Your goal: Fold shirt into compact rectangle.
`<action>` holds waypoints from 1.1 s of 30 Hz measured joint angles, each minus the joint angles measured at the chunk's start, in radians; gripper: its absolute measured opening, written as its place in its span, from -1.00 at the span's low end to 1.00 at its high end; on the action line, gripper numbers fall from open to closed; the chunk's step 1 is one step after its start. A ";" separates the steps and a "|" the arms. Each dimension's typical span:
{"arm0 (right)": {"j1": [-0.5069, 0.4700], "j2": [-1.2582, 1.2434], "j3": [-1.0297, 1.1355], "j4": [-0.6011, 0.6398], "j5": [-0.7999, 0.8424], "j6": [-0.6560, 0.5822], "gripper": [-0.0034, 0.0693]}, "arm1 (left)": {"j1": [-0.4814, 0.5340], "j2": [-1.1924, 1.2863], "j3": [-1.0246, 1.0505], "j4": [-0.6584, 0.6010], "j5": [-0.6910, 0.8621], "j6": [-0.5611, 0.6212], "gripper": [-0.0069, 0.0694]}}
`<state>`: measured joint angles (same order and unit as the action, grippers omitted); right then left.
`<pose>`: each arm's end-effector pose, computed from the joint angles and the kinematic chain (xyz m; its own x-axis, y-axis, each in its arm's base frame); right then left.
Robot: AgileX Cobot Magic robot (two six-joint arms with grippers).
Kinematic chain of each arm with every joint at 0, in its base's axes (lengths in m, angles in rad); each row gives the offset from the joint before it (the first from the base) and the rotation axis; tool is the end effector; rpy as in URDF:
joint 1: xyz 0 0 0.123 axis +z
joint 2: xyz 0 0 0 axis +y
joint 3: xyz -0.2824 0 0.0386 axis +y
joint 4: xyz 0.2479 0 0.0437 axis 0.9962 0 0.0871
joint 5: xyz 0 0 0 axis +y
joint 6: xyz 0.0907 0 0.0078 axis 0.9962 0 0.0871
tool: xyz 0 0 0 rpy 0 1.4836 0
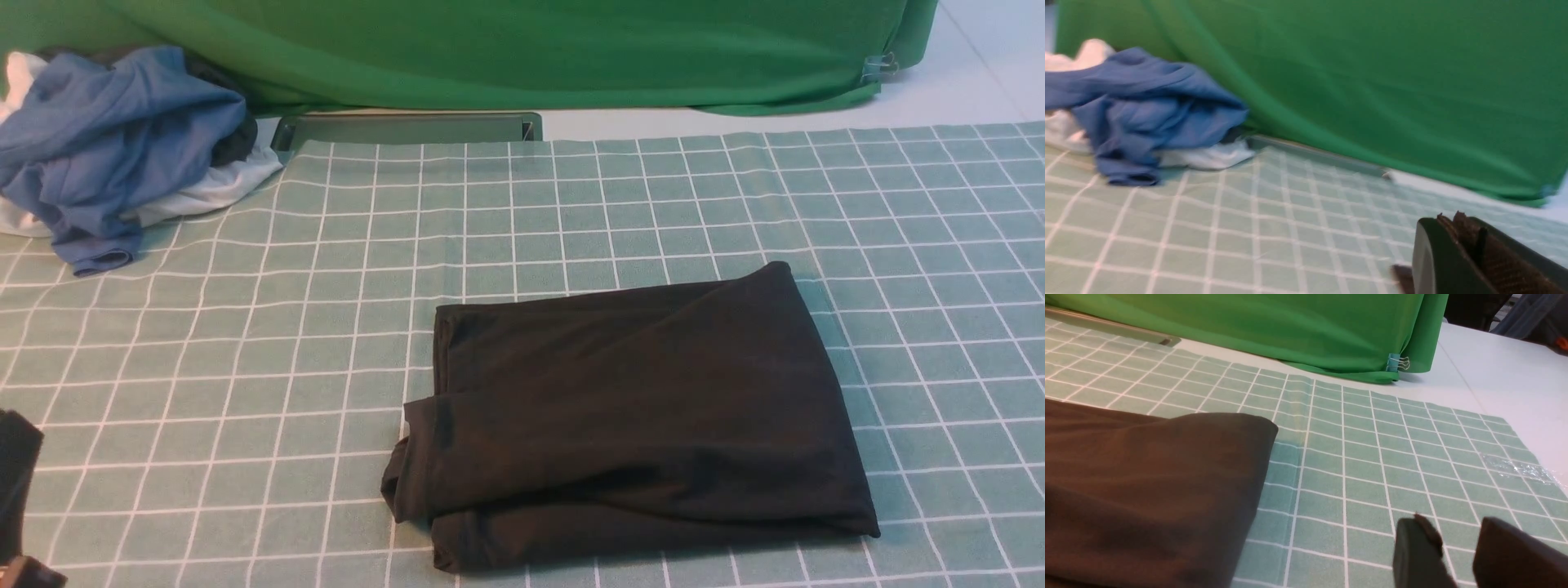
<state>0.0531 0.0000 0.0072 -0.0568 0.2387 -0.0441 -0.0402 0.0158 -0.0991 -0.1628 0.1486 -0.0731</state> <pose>0.0557 0.0017 0.1890 -0.1527 -0.1074 -0.9824 -0.0552 0.9935 -0.1000 0.0525 -0.0043 0.2323 0.0083 -0.2325 -0.9726 0.0679 0.9705 -0.2314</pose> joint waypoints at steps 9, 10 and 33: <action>0.000 0.000 0.000 0.000 0.000 0.000 -0.25 | 0.000 -0.016 0.103 0.163 0.013 -0.201 -0.78; 0.000 0.000 0.000 0.000 0.000 0.000 -0.25 | 0.000 -0.016 0.103 0.163 0.024 -0.199 -0.78; 0.000 0.000 0.000 0.000 0.000 0.000 -0.25 | 0.000 -0.016 0.103 0.163 0.100 -0.176 -0.78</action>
<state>0.0531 0.0000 0.0072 -0.0568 0.2387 -0.0441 -0.0402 -0.0004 0.0043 0.0000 0.2490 -0.2490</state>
